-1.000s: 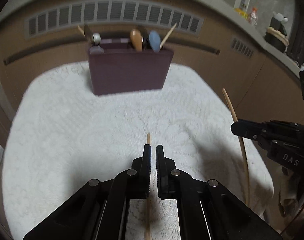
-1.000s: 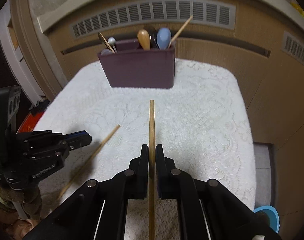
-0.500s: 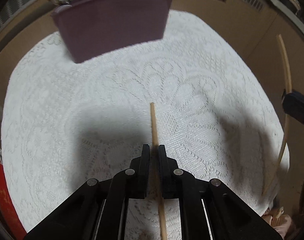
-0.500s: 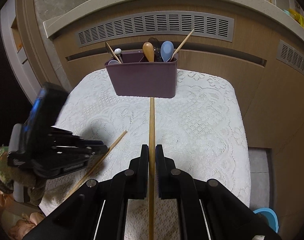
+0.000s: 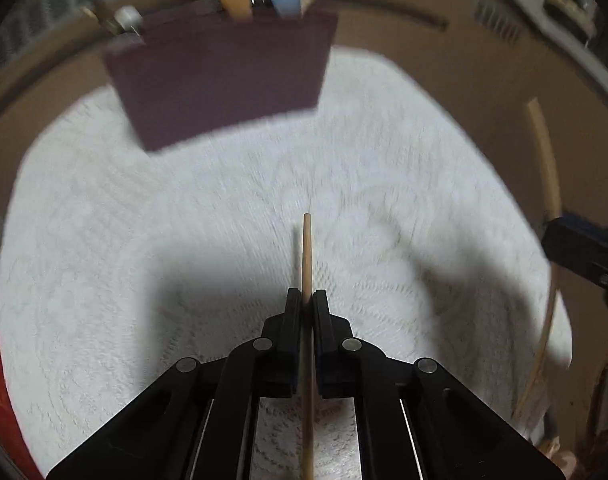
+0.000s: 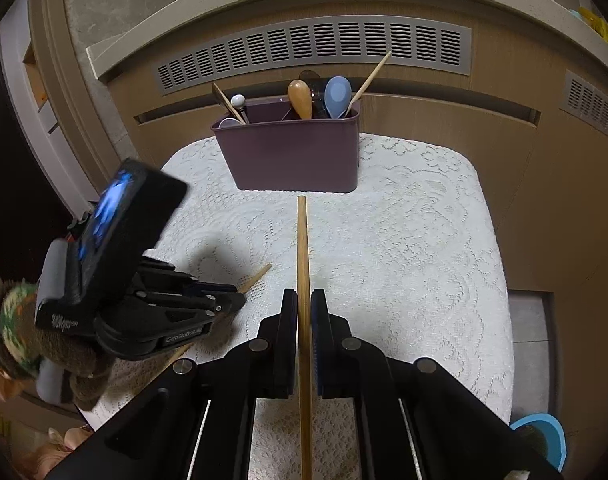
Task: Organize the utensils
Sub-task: 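Lift both chopsticks upright and carry them over the purple caddy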
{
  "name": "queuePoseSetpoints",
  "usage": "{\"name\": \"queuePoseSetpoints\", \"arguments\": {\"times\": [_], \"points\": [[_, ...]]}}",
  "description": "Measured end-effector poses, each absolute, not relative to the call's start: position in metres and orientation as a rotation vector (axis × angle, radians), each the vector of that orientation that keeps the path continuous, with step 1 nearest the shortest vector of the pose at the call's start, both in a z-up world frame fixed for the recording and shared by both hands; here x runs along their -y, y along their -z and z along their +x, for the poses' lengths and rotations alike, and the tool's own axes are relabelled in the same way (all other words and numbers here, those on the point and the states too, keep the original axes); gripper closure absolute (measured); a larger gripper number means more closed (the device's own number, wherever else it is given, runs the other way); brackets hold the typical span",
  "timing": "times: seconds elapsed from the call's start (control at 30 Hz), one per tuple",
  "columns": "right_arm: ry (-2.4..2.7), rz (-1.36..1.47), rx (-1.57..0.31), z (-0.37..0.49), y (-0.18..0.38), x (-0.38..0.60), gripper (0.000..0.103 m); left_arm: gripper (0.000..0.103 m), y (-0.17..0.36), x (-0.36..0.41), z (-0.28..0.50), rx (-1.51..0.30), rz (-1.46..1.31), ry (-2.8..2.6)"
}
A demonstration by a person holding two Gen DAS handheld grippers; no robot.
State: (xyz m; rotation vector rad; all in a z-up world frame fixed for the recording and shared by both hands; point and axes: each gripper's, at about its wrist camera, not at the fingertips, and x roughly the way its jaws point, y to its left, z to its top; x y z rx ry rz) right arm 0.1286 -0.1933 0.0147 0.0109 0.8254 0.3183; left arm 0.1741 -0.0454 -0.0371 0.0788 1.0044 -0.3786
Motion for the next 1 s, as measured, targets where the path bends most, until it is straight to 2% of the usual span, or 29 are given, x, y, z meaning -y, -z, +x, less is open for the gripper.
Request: {"name": "queuePoseSetpoints", "arguments": {"times": [0.2, 0.3, 0.47, 0.57, 0.67, 0.8, 1.0], "points": [[-0.319, 0.05, -0.753, 0.117, -0.04, 0.201, 0.095, 0.098, -0.033, 0.02, 0.135, -0.694, -0.095, 0.372], [-0.32, 0.075, -0.642, 0.115, -0.079, 0.205, 0.095, 0.098, -0.092, 0.014, 0.137, -0.536, -0.084, 0.386], [-0.311, 0.073, -0.393, 0.132, -0.176, 0.206, 0.095, 0.098, -0.199, 0.001, 0.158, -0.227, -0.074, 0.374], [-0.294, 0.035, -0.287, 0.151, -0.221, 0.196, 0.095, 0.098, -0.236, 0.0, 0.18, -0.078, -0.058, 0.333], [-0.282, -0.001, -0.24, 0.183, -0.251, 0.182, 0.095, 0.098, -0.256, -0.002, 0.208, -0.006, -0.047, 0.314], [-0.292, -0.009, -0.261, 0.226, -0.263, 0.173, 0.095, 0.098, -0.266, -0.004, 0.255, 0.017, -0.033, 0.302], [-0.307, -0.001, -0.31, 0.272, -0.246, 0.167, 0.095, 0.098, -0.235, -0.016, 0.311, 0.002, -0.096, 0.302]]}}
